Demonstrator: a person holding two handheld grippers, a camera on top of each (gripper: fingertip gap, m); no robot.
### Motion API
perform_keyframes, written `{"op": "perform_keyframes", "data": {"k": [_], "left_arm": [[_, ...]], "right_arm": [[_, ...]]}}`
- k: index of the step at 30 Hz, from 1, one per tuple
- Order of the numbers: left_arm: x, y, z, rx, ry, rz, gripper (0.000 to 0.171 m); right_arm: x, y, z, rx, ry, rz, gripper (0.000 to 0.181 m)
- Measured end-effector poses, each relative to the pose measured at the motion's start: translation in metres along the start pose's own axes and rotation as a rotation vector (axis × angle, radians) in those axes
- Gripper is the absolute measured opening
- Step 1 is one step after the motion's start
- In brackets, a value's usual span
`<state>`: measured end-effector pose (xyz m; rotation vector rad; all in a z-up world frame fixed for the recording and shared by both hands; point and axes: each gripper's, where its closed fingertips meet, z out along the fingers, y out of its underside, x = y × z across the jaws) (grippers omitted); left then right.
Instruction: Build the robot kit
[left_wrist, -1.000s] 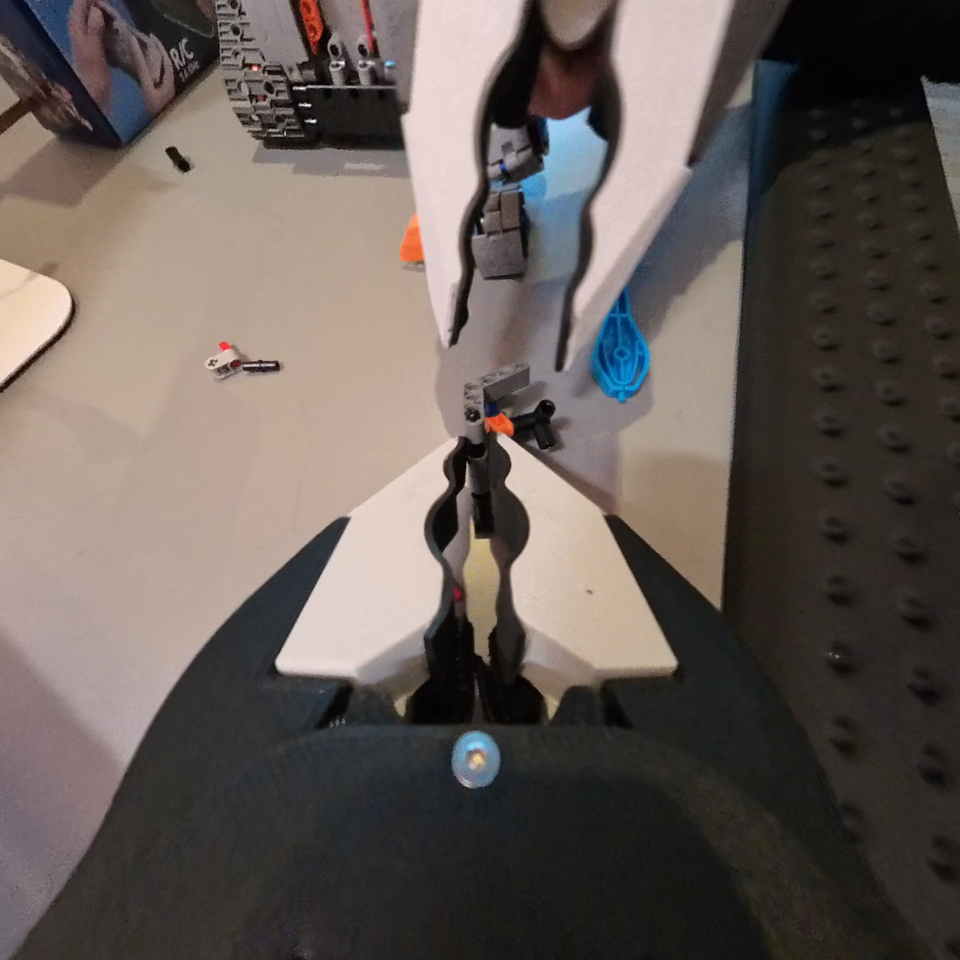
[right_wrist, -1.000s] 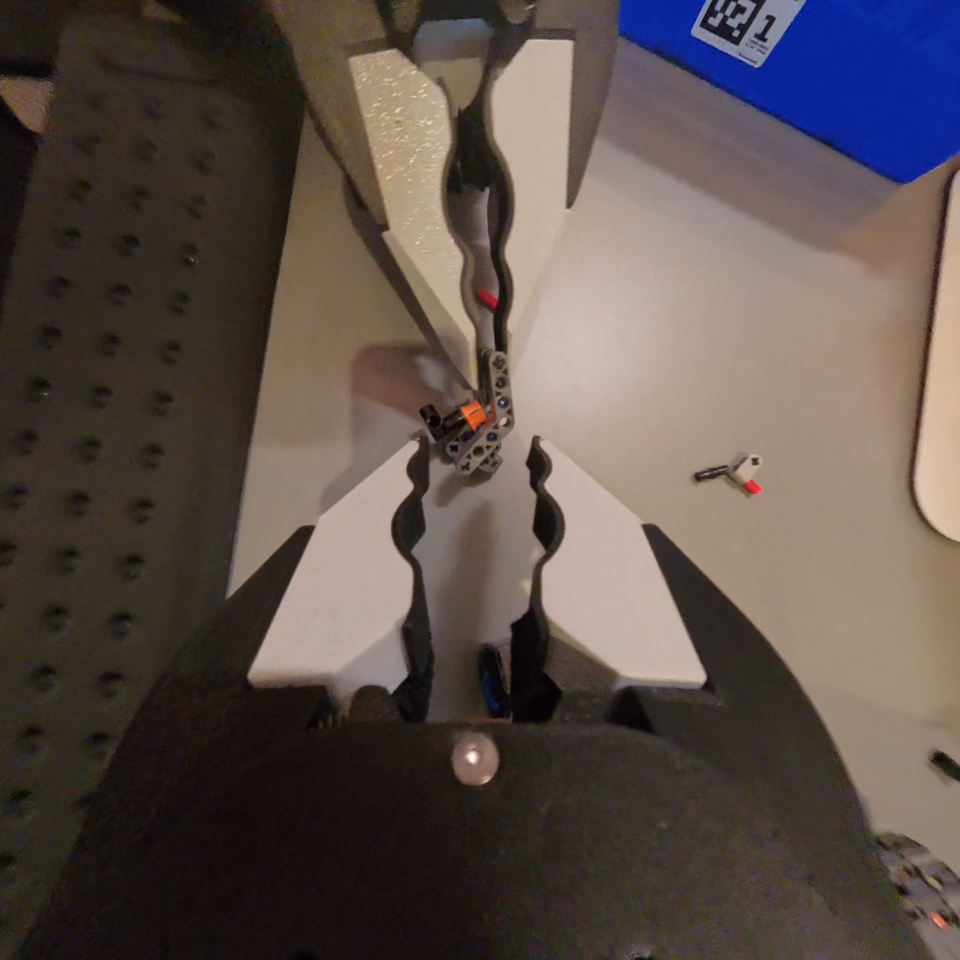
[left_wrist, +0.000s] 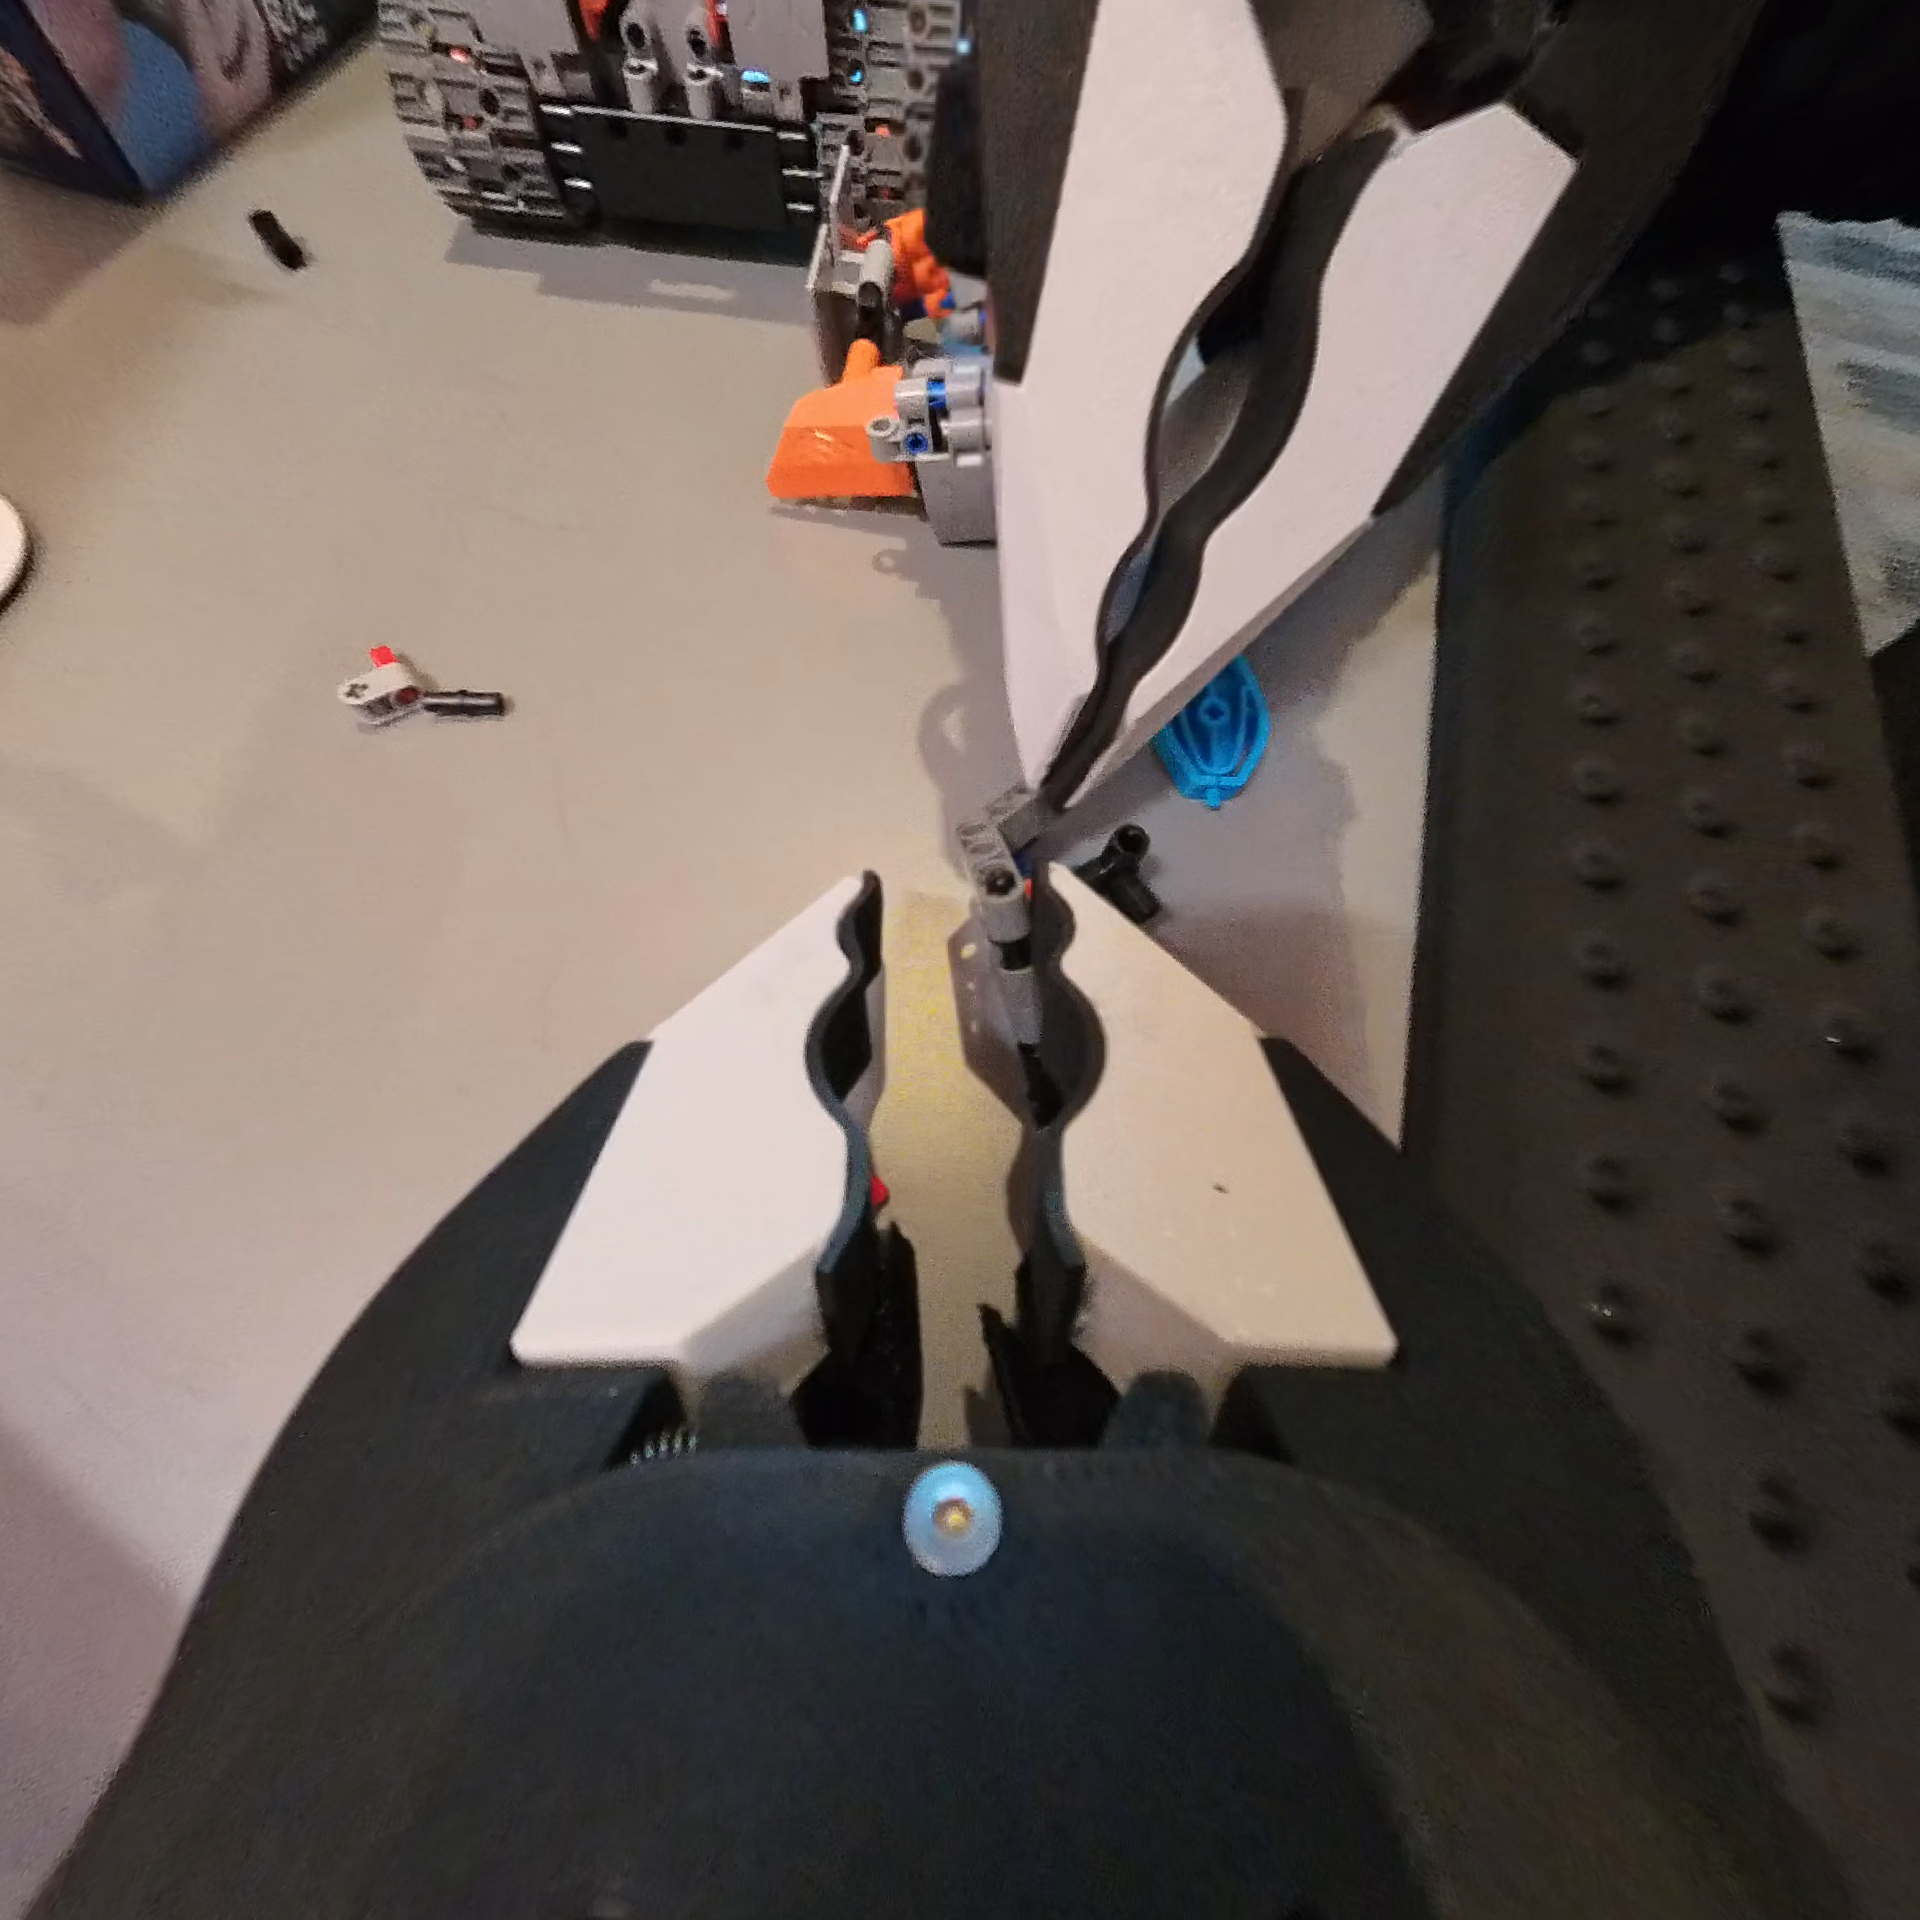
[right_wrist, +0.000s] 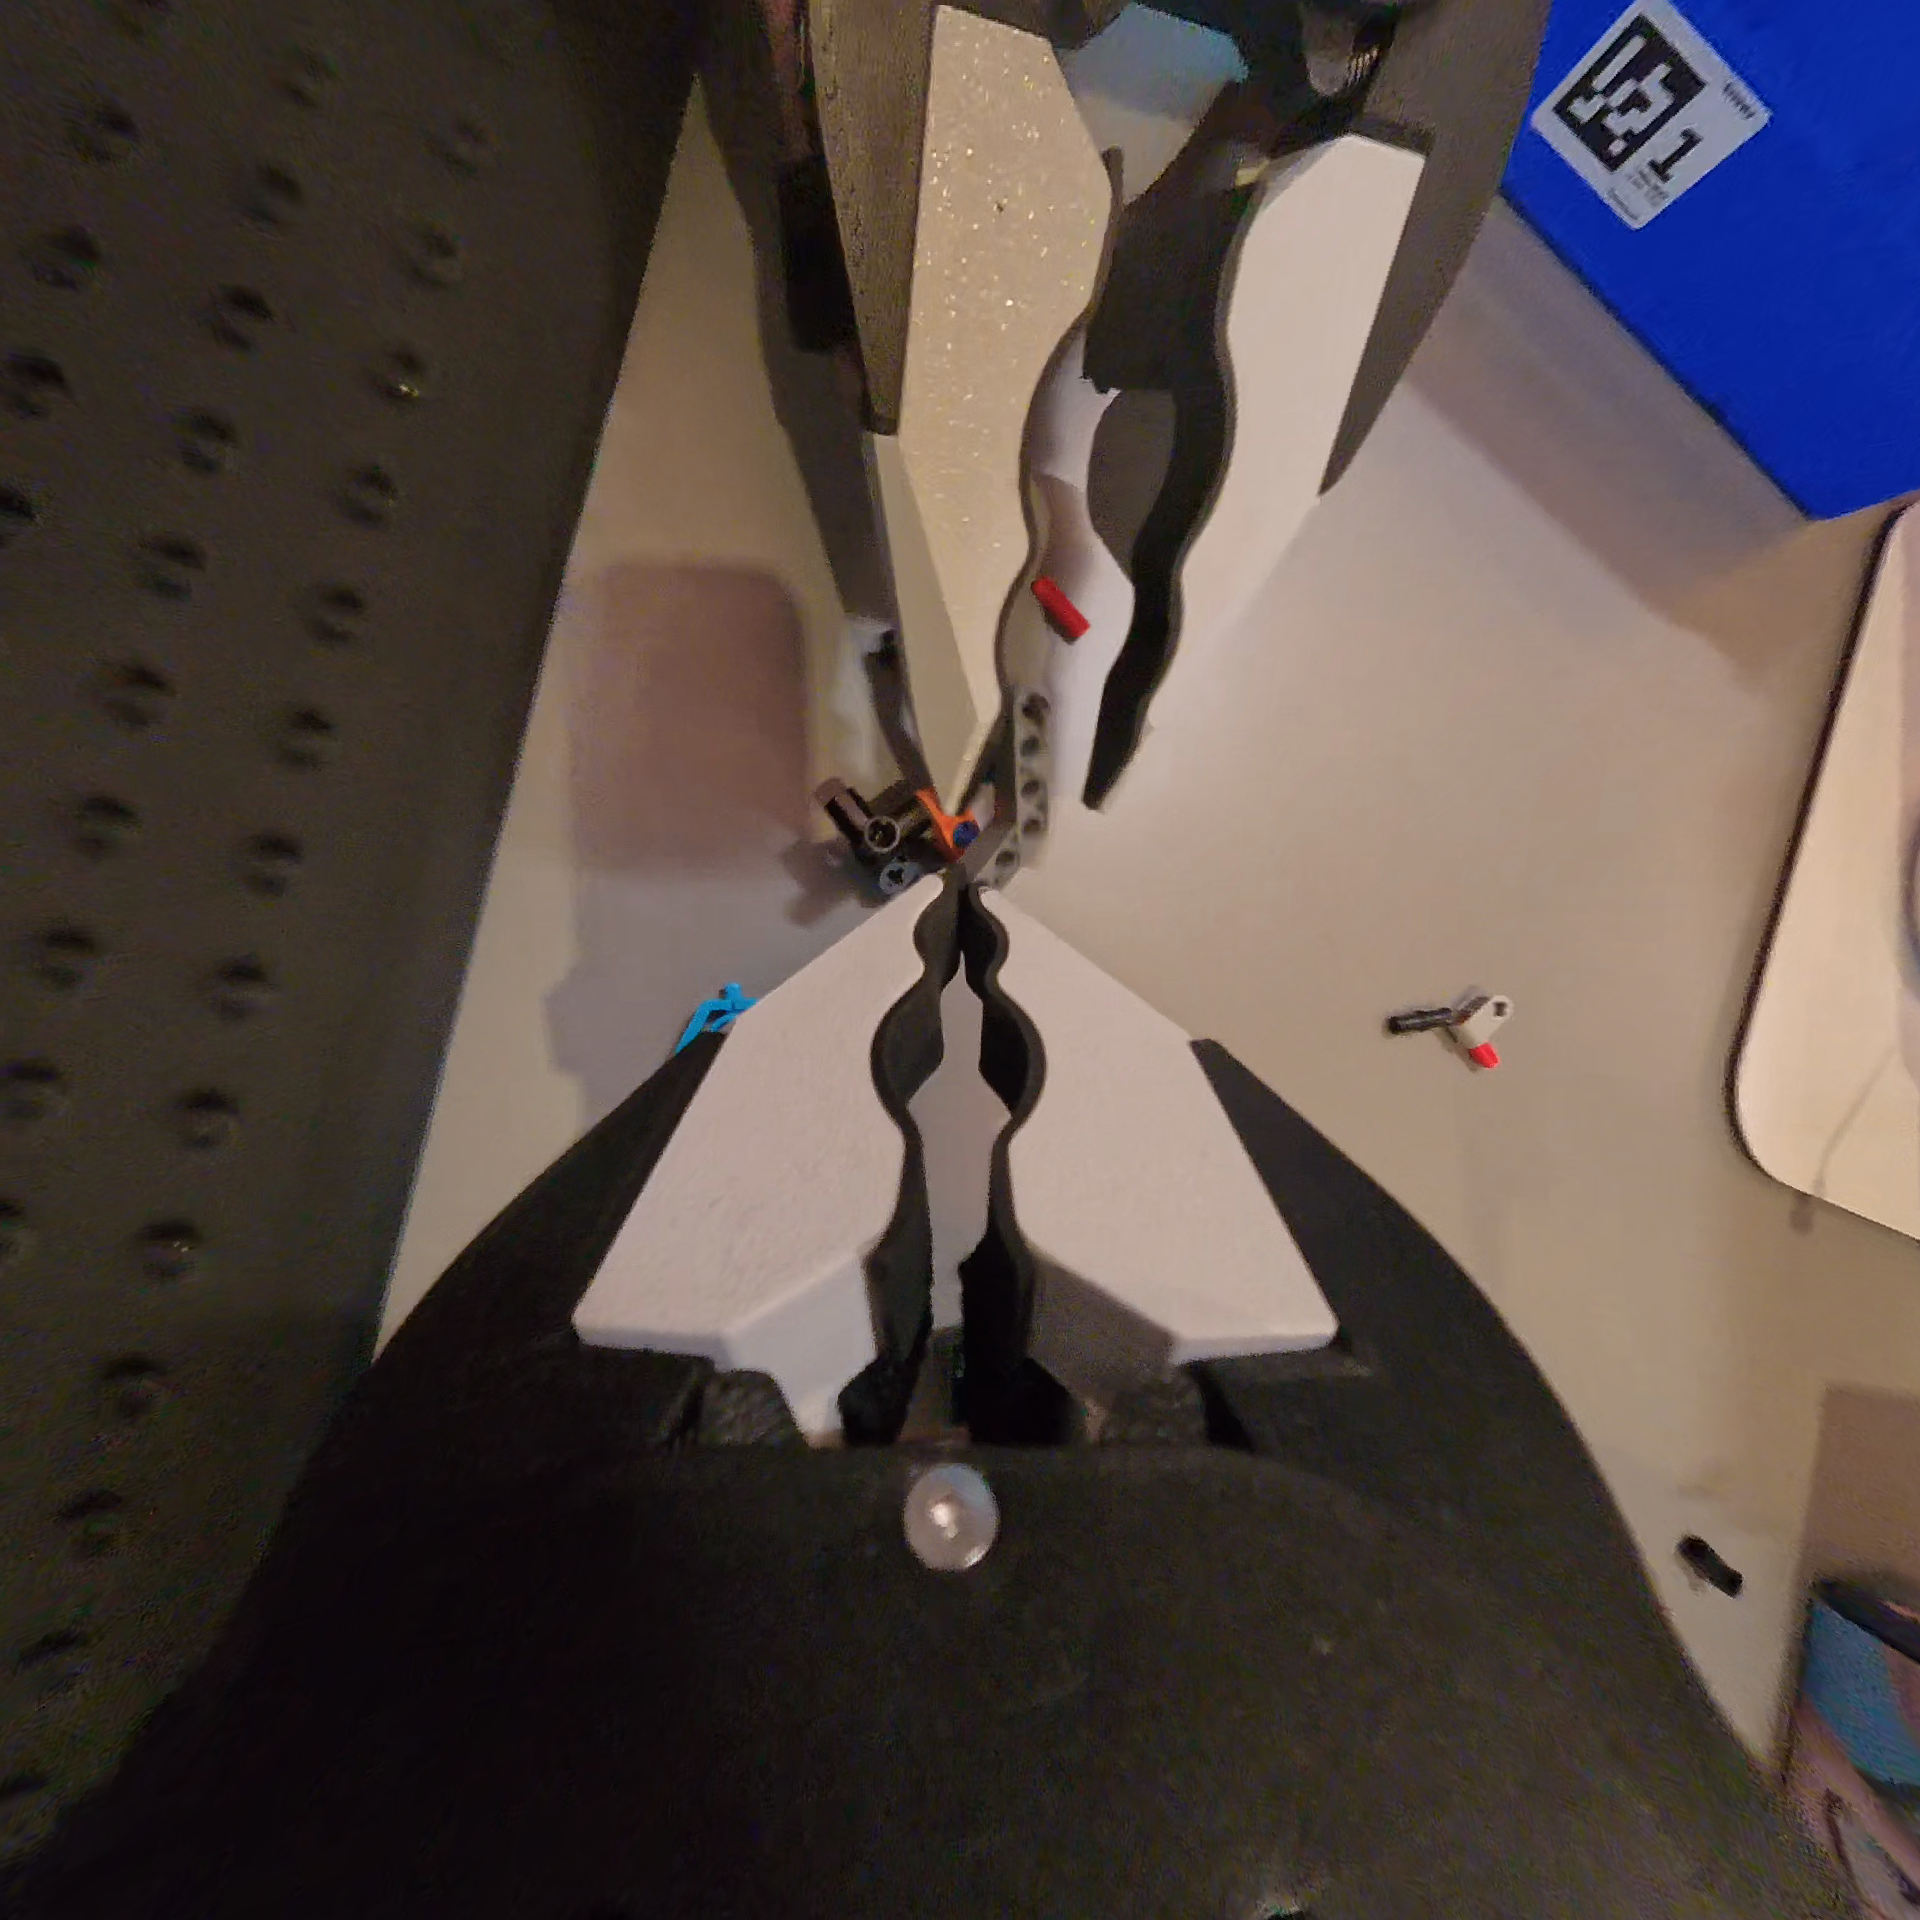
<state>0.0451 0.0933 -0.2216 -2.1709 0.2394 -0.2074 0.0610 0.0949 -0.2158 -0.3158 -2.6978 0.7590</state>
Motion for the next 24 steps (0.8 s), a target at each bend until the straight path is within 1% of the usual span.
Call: {"op": "perform_keyframes", "data": {"k": [7,10,13,16,18,20,22,24], "left_arm": [[0.017,0.005,0.001,-0.036,0.132,-0.03,0.023],[0.02,0.005,0.003,-0.049,0.148,-0.037,0.024],[0.02,0.006,0.004,-0.053,0.132,-0.013,0.023],[0.023,0.003,0.006,-0.04,0.091,0.048,0.023],[0.025,0.002,0.007,-0.036,0.051,0.096,0.022],[0.026,0.001,0.007,-0.03,0.007,0.155,0.022],[0.026,0.0,0.007,-0.023,-0.036,0.212,0.022],[0.028,-0.001,0.007,-0.014,-0.067,0.275,0.022]], "right_arm": [[0.002,0.001,0.001,0.033,0.014,-0.017,0.0],[0.0,0.001,0.0,0.043,-0.011,0.007,0.0],[-0.002,-0.001,-0.001,0.058,-0.049,0.047,0.0],[-0.001,-0.008,-0.006,0.106,-0.068,0.123,0.0],[-0.002,-0.004,-0.004,0.084,-0.092,0.183,0.012],[-0.006,0.0,0.001,0.069,-0.104,0.207,0.015],[-0.01,0.001,0.002,0.075,-0.11,0.207,0.008],[-0.012,0.001,0.001,0.08,-0.092,0.182,0.007]]}}
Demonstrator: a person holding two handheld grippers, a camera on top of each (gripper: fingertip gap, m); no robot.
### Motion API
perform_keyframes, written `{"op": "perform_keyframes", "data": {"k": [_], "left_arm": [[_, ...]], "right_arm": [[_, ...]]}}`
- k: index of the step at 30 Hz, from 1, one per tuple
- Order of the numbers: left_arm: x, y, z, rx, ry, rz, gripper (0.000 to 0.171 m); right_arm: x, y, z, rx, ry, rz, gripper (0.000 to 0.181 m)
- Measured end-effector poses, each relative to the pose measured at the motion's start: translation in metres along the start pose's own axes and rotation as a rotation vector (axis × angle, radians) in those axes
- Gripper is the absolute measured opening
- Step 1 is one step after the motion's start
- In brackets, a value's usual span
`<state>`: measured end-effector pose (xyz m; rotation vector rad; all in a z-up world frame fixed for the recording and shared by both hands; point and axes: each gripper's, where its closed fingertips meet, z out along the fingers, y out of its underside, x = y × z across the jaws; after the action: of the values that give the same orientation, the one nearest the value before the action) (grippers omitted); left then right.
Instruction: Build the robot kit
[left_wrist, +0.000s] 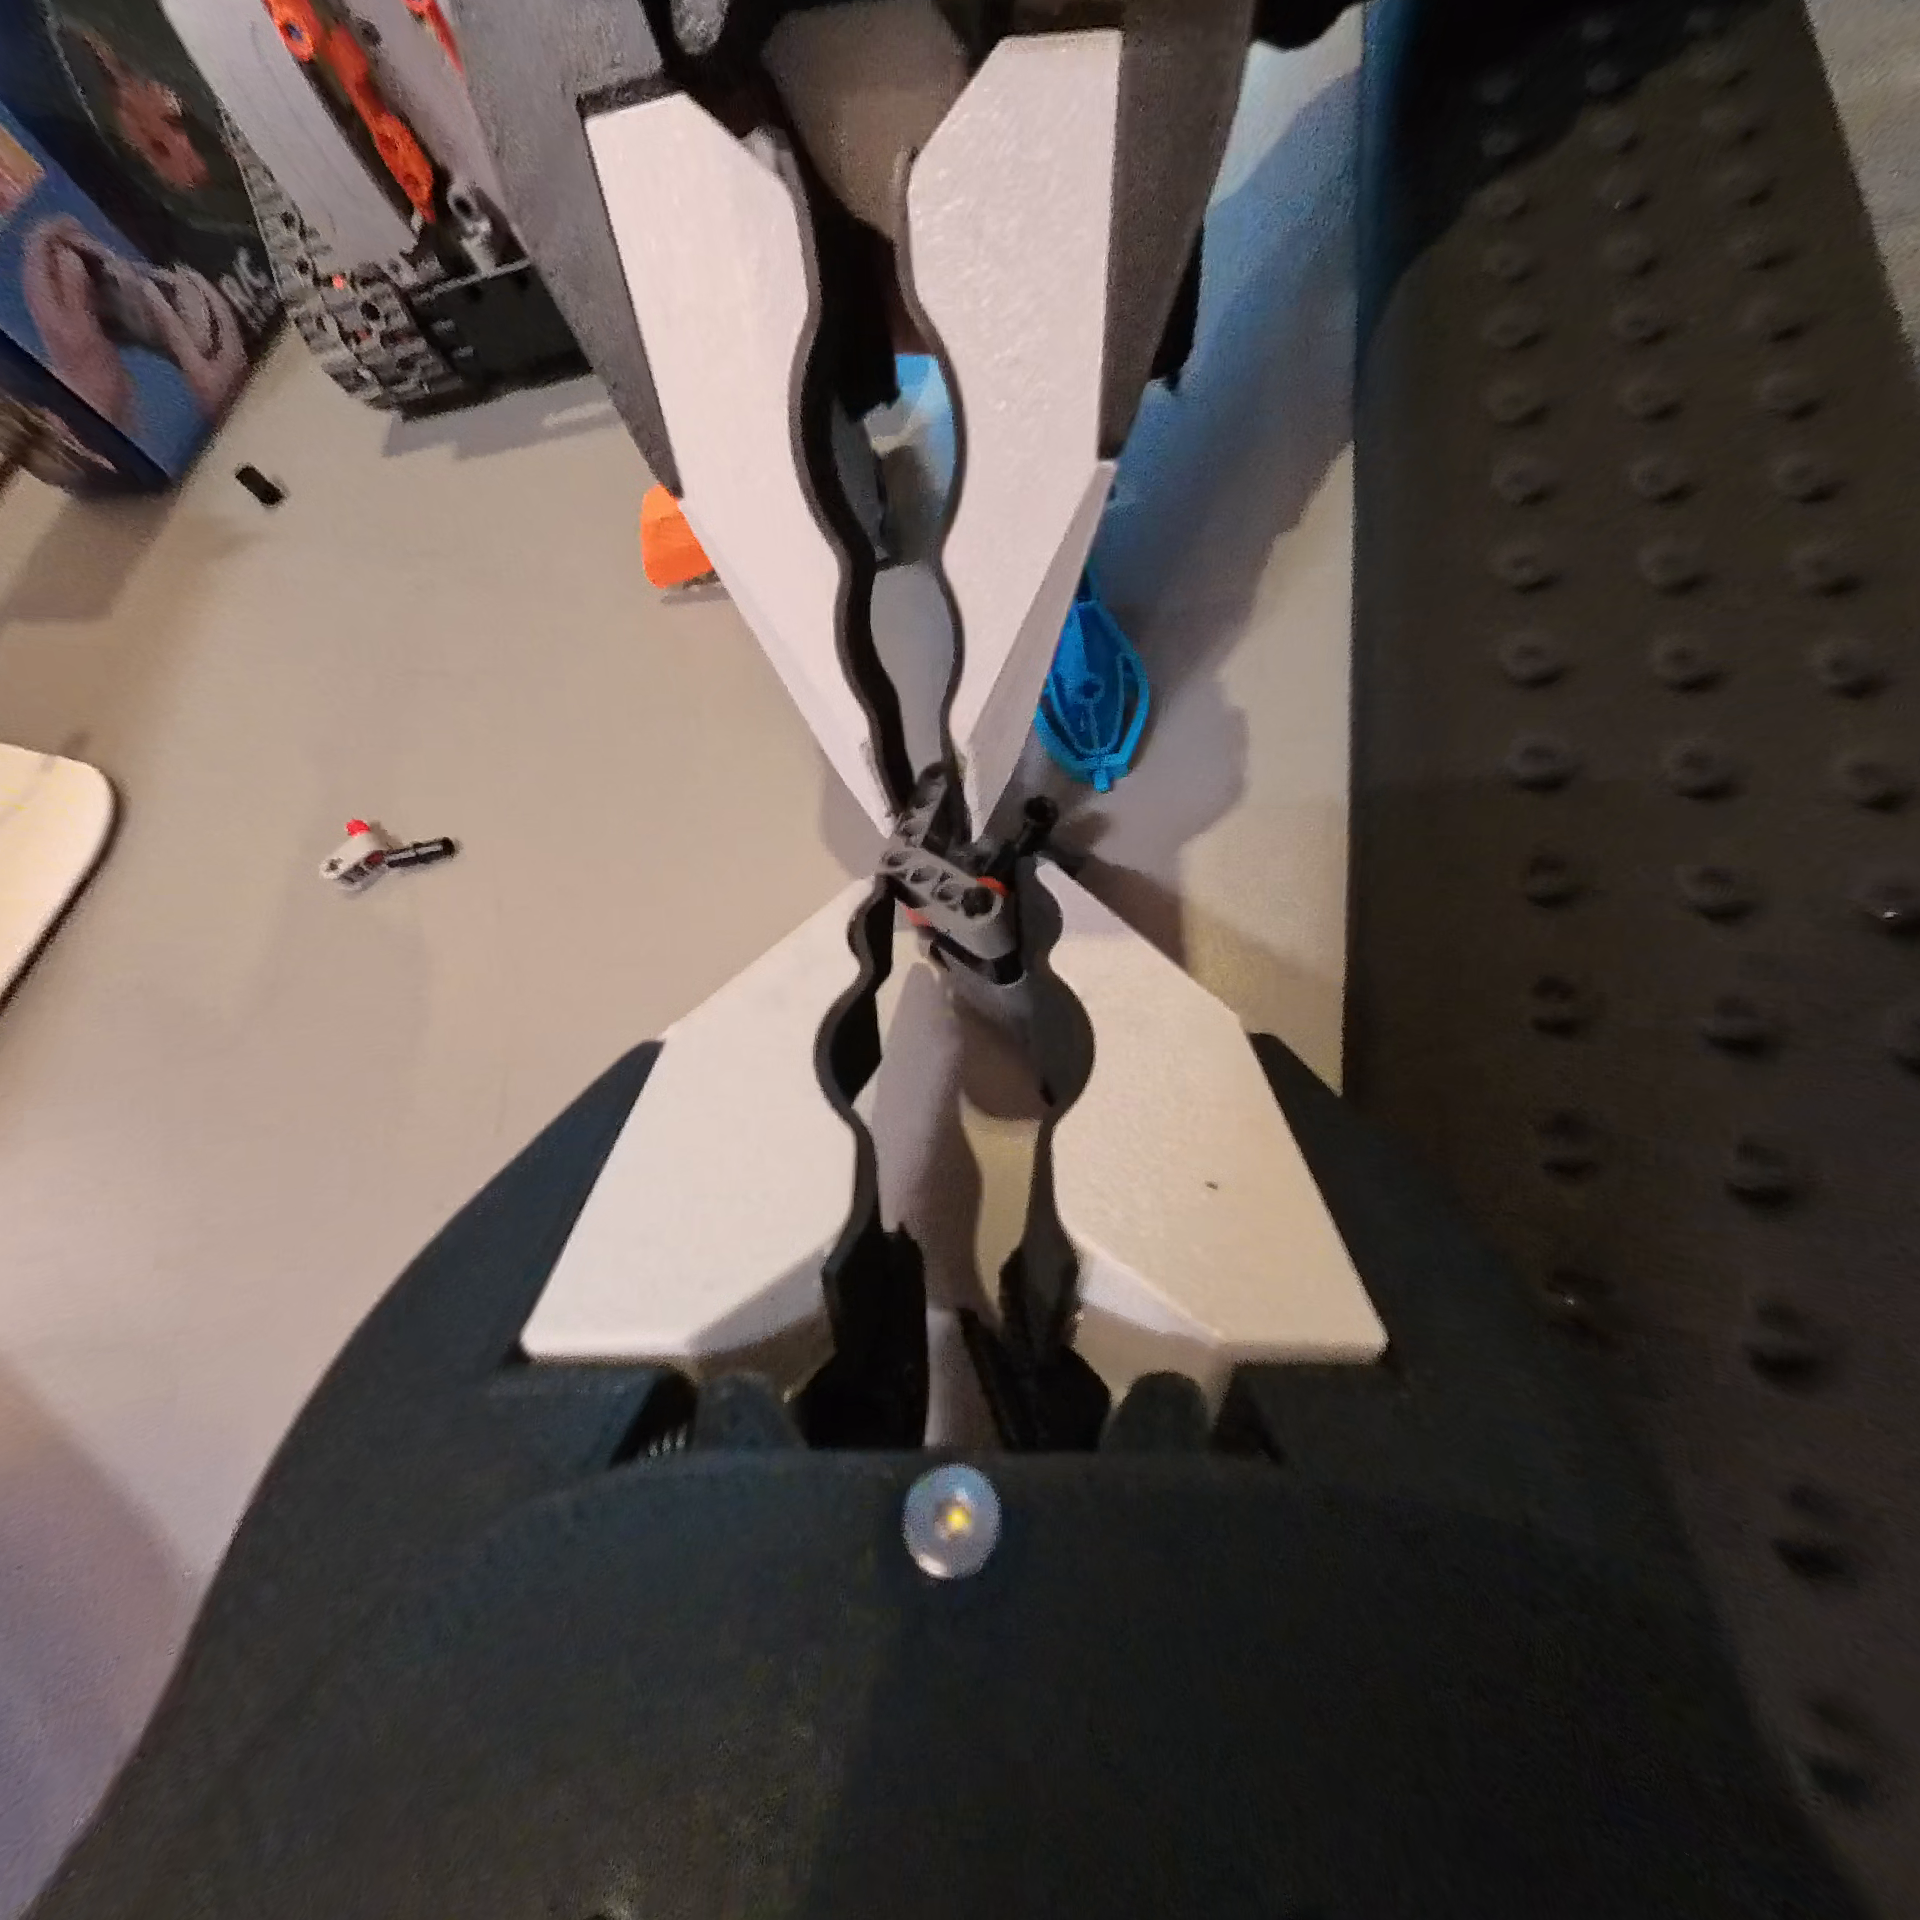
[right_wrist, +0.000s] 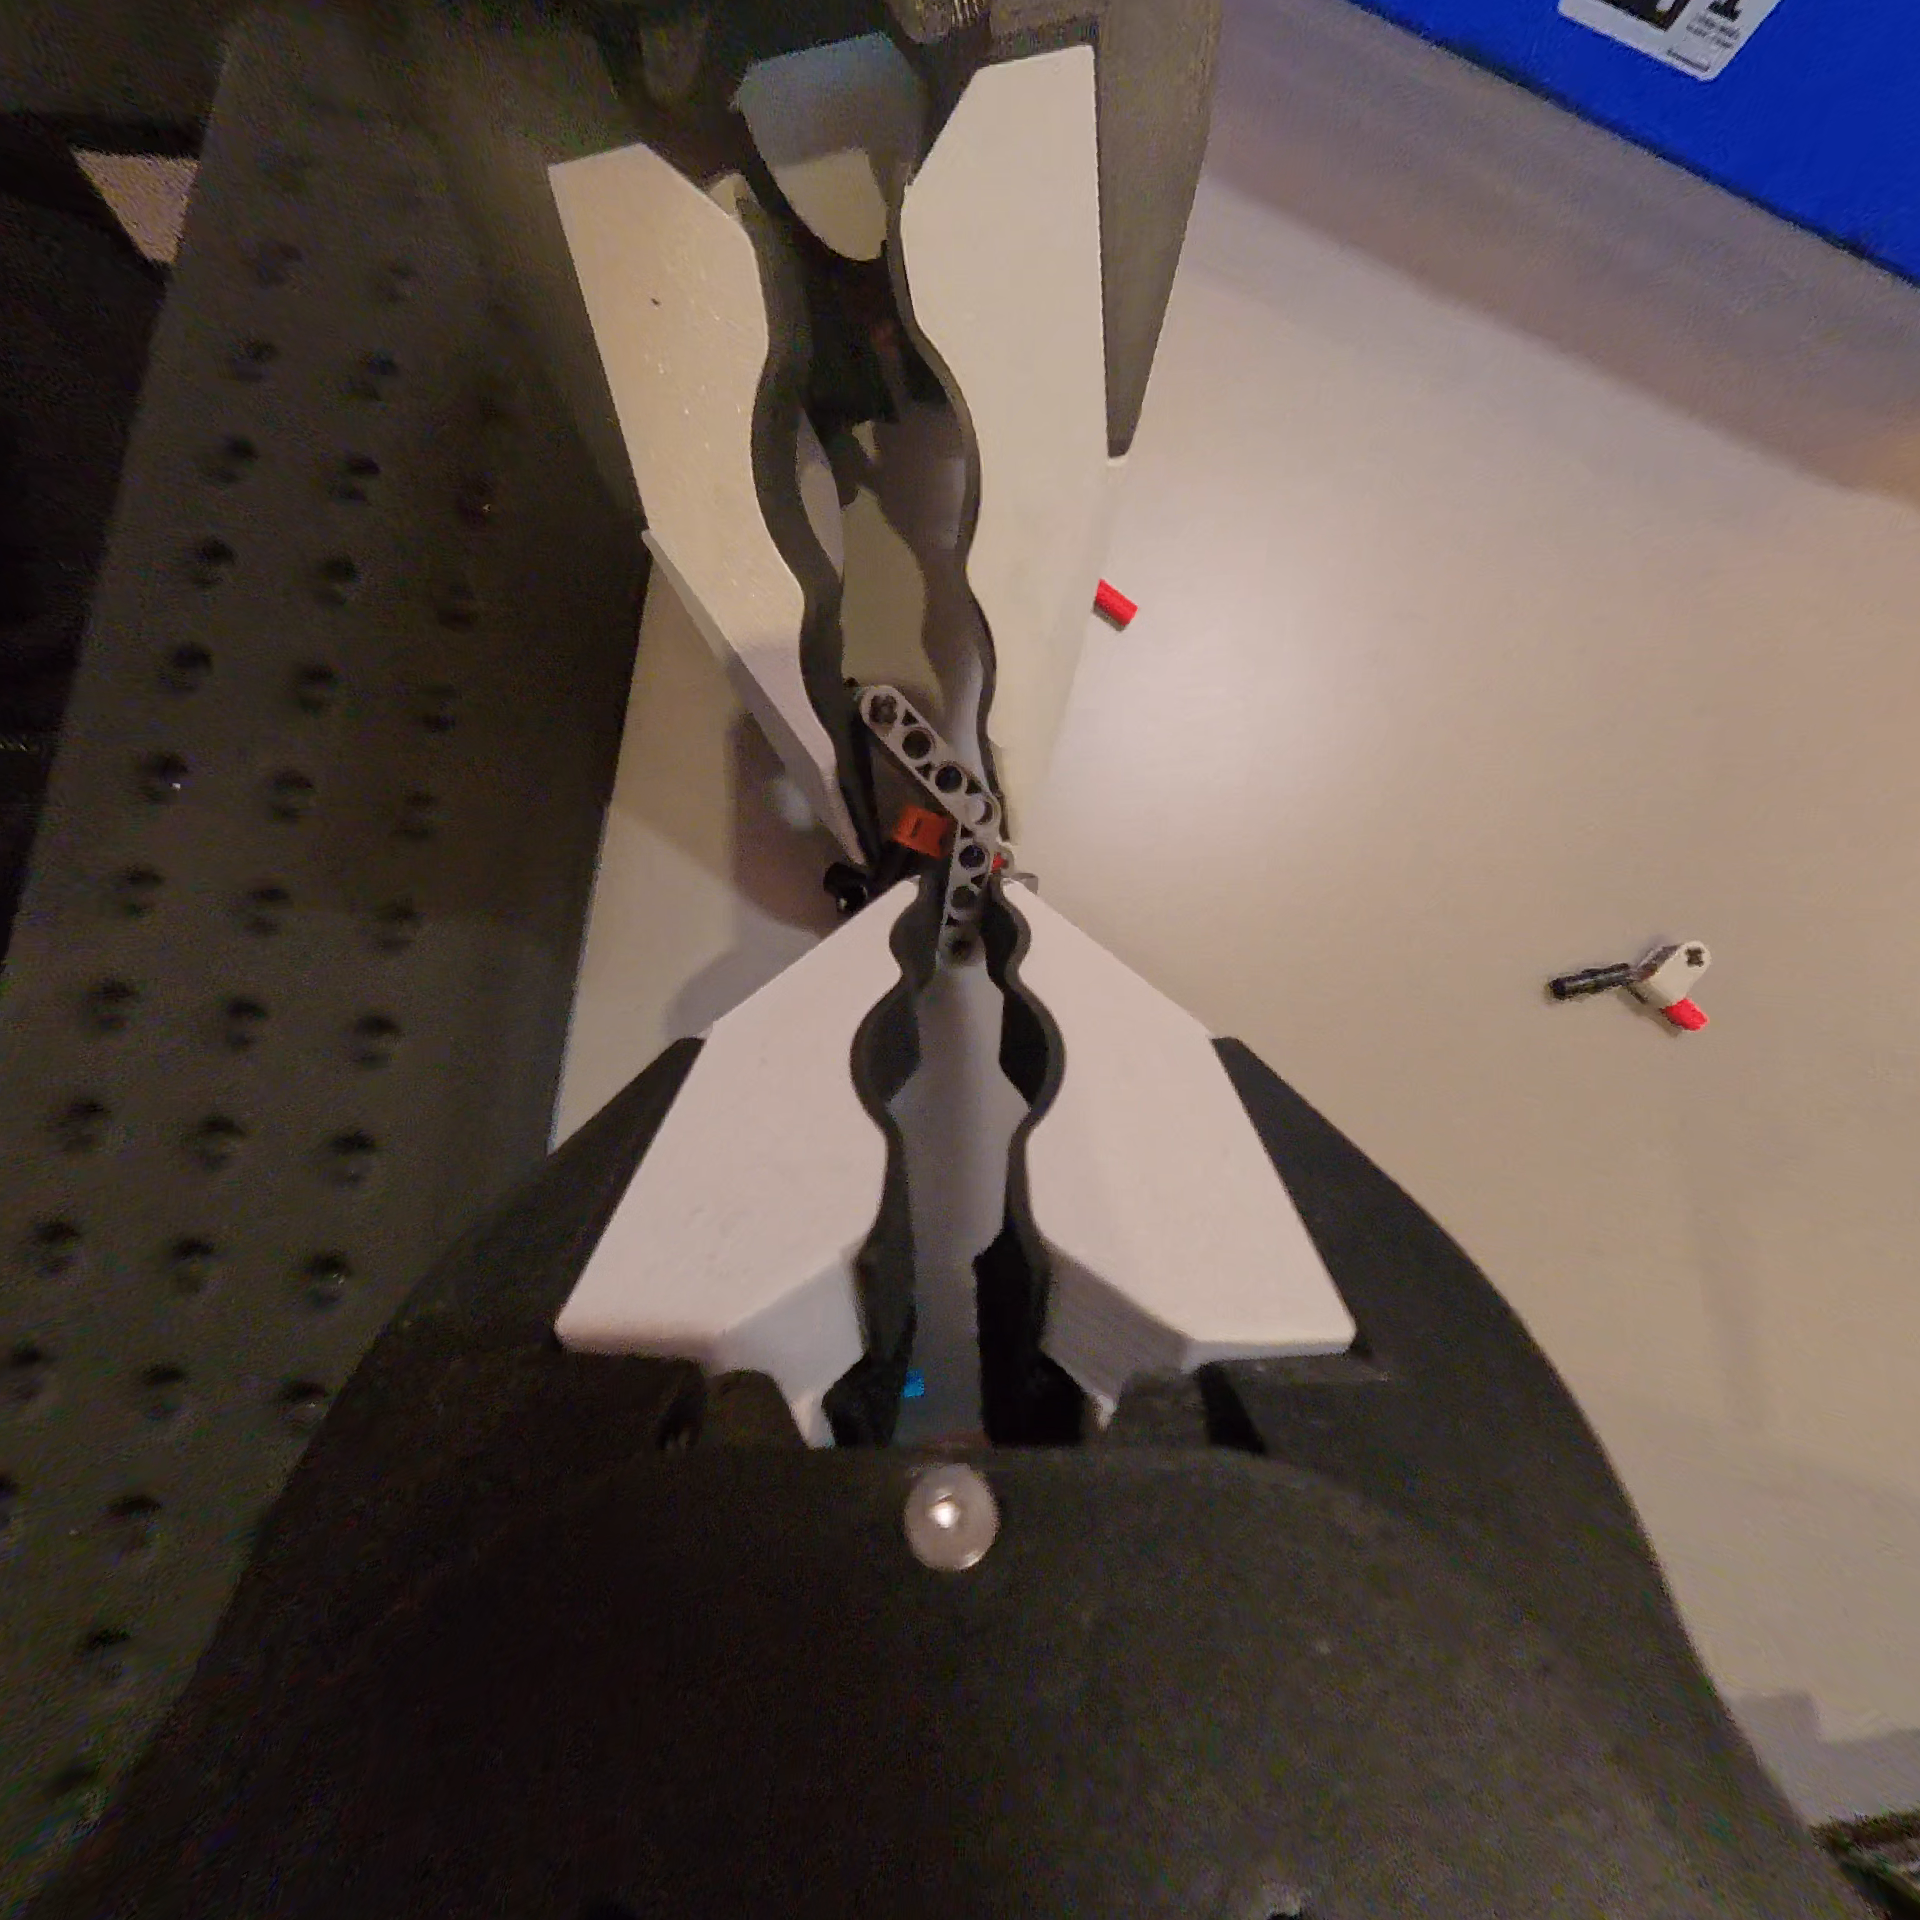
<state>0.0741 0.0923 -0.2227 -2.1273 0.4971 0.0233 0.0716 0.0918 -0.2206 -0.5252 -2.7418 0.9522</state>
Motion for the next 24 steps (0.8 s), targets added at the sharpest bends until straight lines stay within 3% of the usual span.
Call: {"op": "perform_keyframes", "data": {"k": [12,16,24], "left_arm": [[0.0072,-0.0007,-0.0027,0.029,0.049,-0.021,0.024],[0.0053,-0.0019,-0.0055,0.045,0.081,-0.083,0.036],[0.0059,0.0016,-0.0021,0.015,0.08,-0.063,0.029]], "right_arm": [[-0.0056,-0.003,-0.0003,-0.026,0.161,-0.27,0.006],[-0.0001,-0.0078,-0.0077,-0.003,0.225,-0.342,0.006],[-0.0032,-0.0037,-0.0061,-0.048,0.3,-0.456,0.007]]}}
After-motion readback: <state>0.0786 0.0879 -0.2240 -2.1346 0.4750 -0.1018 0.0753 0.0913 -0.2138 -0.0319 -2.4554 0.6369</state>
